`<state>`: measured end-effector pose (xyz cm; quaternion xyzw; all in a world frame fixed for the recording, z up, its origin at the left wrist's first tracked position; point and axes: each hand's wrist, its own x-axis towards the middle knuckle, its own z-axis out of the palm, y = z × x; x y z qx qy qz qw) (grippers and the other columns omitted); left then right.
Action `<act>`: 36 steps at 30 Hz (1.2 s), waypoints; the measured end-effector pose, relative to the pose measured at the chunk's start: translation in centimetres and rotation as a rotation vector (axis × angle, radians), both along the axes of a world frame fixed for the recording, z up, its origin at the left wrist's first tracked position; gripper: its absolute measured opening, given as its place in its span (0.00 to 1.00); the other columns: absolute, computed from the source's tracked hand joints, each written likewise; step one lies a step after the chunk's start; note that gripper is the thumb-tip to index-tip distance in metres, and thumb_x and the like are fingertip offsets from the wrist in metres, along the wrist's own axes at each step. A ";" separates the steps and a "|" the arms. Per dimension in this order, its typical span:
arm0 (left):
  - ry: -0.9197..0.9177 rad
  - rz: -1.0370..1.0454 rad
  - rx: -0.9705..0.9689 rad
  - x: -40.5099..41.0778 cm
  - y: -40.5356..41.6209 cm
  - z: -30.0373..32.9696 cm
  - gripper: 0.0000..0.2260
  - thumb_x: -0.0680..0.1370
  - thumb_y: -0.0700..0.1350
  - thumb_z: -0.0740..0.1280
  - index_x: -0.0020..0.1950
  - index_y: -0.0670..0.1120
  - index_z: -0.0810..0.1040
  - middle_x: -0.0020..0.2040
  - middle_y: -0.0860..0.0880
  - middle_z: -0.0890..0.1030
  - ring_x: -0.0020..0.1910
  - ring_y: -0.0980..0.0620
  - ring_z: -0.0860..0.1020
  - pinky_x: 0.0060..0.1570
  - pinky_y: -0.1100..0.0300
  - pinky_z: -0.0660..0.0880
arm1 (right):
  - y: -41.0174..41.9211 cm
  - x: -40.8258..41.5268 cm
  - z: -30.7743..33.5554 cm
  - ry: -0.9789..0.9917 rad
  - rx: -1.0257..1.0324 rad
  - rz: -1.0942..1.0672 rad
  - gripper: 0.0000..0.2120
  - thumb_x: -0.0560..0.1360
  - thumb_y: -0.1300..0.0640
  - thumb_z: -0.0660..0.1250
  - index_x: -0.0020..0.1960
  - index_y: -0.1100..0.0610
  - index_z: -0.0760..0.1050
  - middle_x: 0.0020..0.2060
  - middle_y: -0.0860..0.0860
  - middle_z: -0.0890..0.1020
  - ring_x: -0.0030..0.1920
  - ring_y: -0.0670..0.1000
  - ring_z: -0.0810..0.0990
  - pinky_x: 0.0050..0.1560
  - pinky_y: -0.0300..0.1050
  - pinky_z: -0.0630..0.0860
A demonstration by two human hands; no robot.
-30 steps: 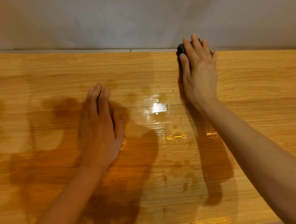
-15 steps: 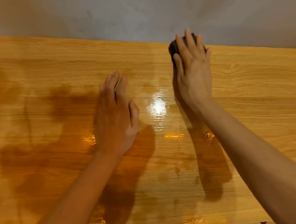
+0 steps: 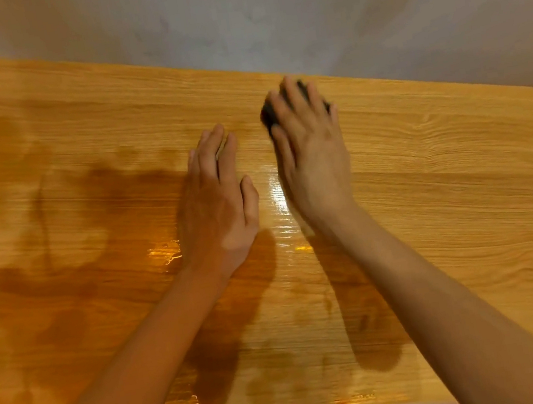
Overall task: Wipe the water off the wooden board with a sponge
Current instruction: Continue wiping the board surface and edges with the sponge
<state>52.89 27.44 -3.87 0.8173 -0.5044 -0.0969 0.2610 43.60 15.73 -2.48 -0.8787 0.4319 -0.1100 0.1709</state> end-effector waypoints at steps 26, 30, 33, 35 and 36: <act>-0.074 0.002 -0.001 0.0 0.2 -0.4 0.22 0.82 0.43 0.58 0.75 0.36 0.68 0.76 0.38 0.68 0.77 0.39 0.65 0.78 0.45 0.61 | 1.0 -7.8 0.3 -0.028 0.018 -0.306 0.20 0.83 0.52 0.54 0.73 0.53 0.69 0.75 0.53 0.64 0.77 0.61 0.57 0.75 0.63 0.51; -0.071 -0.049 0.023 0.4 0.8 -0.1 0.23 0.83 0.44 0.58 0.77 0.35 0.66 0.77 0.36 0.66 0.78 0.38 0.64 0.74 0.39 0.65 | 5.1 -3.6 -0.4 -0.068 0.001 -0.037 0.18 0.82 0.52 0.58 0.70 0.52 0.72 0.74 0.53 0.67 0.76 0.60 0.59 0.75 0.59 0.50; -0.023 -0.051 0.050 -0.4 2.6 0.8 0.24 0.83 0.45 0.59 0.78 0.36 0.64 0.78 0.37 0.64 0.78 0.39 0.63 0.74 0.38 0.65 | 4.0 -6.3 0.2 -0.050 0.022 0.144 0.19 0.82 0.52 0.58 0.72 0.53 0.70 0.75 0.51 0.66 0.77 0.57 0.57 0.76 0.53 0.46; 0.011 -0.027 0.082 -0.9 4.2 1.1 0.26 0.83 0.46 0.59 0.79 0.37 0.63 0.78 0.39 0.63 0.79 0.41 0.61 0.75 0.38 0.64 | 2.1 -10.7 0.4 -0.020 0.030 0.104 0.19 0.83 0.51 0.57 0.73 0.52 0.68 0.75 0.50 0.64 0.77 0.54 0.56 0.77 0.50 0.45; 0.012 -0.015 0.091 -1.0 5.1 1.0 0.26 0.83 0.48 0.58 0.79 0.37 0.63 0.79 0.39 0.63 0.79 0.41 0.61 0.75 0.38 0.64 | 1.4 -13.0 0.5 -0.011 0.032 0.028 0.20 0.83 0.51 0.56 0.73 0.52 0.68 0.75 0.50 0.64 0.78 0.54 0.56 0.78 0.52 0.46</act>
